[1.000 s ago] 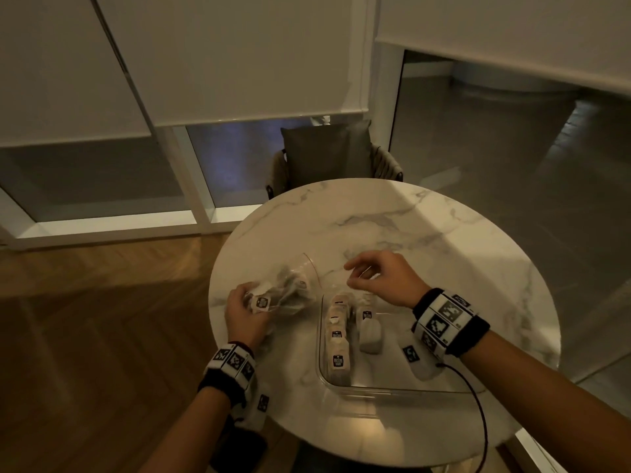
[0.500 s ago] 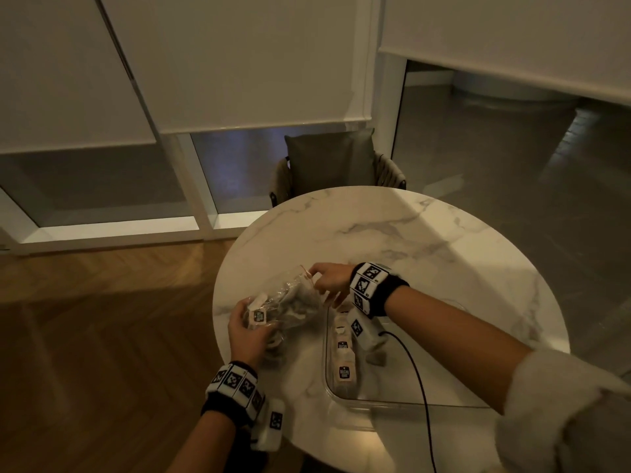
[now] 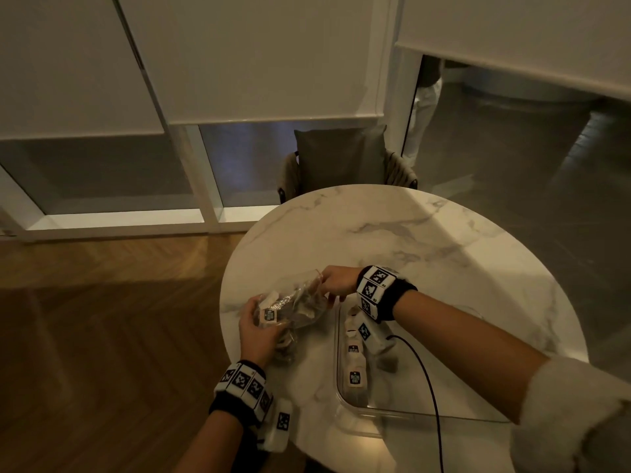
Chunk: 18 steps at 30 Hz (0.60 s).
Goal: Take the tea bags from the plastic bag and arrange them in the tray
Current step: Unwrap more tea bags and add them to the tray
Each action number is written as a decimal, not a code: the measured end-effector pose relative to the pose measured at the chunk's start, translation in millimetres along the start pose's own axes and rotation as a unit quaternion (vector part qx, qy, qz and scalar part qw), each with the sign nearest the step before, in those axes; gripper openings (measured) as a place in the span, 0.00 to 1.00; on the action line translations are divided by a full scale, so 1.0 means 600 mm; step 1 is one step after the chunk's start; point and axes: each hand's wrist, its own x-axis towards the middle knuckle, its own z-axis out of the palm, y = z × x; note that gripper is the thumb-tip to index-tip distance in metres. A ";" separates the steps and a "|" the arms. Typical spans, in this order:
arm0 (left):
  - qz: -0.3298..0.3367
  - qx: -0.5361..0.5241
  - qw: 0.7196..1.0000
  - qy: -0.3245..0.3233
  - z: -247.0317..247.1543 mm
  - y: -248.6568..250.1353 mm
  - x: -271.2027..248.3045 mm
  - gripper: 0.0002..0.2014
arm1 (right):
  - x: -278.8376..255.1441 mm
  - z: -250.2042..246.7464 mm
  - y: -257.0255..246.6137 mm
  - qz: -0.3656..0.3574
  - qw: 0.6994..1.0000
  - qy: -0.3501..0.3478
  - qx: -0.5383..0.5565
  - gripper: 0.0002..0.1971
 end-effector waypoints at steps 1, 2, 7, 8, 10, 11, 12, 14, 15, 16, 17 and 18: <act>0.003 0.005 1.000 -0.001 0.001 0.001 -0.001 0.28 | 0.002 0.002 -0.002 -0.001 1.000 0.004 -0.012 0.16; 0.013 0.019 1.000 -0.003 0.000 0.001 -0.001 0.28 | 0.004 0.004 -0.003 -0.002 1.000 0.009 -0.024 0.16; 0.018 0.152 0.988 -0.008 -0.007 -0.001 0.008 0.30 | 0.019 0.009 -0.013 0.004 0.994 -0.007 -0.105 0.16; 0.021 0.197 0.980 -0.008 -0.011 0.000 0.012 0.33 | 0.023 0.008 -0.016 0.002 0.992 -0.011 -0.125 0.16; 0.028 0.306 0.951 -0.036 -0.017 0.008 0.021 0.46 | 0.029 0.000 -0.021 -0.008 0.986 -0.010 -0.165 0.14; 0.032 0.356 0.932 -0.063 -0.017 0.019 0.024 0.53 | 0.032 -0.006 -0.021 -0.015 0.984 0.000 -0.179 0.13; 0.039 0.396 0.912 -0.095 -0.015 0.029 0.028 0.59 | 0.037 -0.016 -0.020 -0.022 0.982 0.011 -0.189 0.11; 0.047 0.476 0.866 -0.148 -0.003 0.056 0.033 0.64 | 0.050 -0.034 -0.015 -0.035 0.976 0.021 -0.213 0.13; 0.052 0.516 0.840 -0.161 0.005 0.062 0.038 0.64 | 0.055 -0.042 -0.013 -0.038 0.972 0.016 -0.231 0.16; 0.056 0.550 0.815 -0.173 0.013 0.066 0.045 0.64 | 0.061 -0.049 -0.013 -0.036 0.968 0.006 -0.248 0.19; 0.055 0.577 0.795 -0.181 0.022 0.070 0.054 0.63 | 0.064 -0.055 -0.013 -0.033 0.965 -0.007 -0.260 0.22; 0.052 0.599 0.777 -0.187 0.030 0.070 0.062 0.63 | 0.070 -0.060 -0.013 -0.026 0.964 -0.021 -0.265 0.22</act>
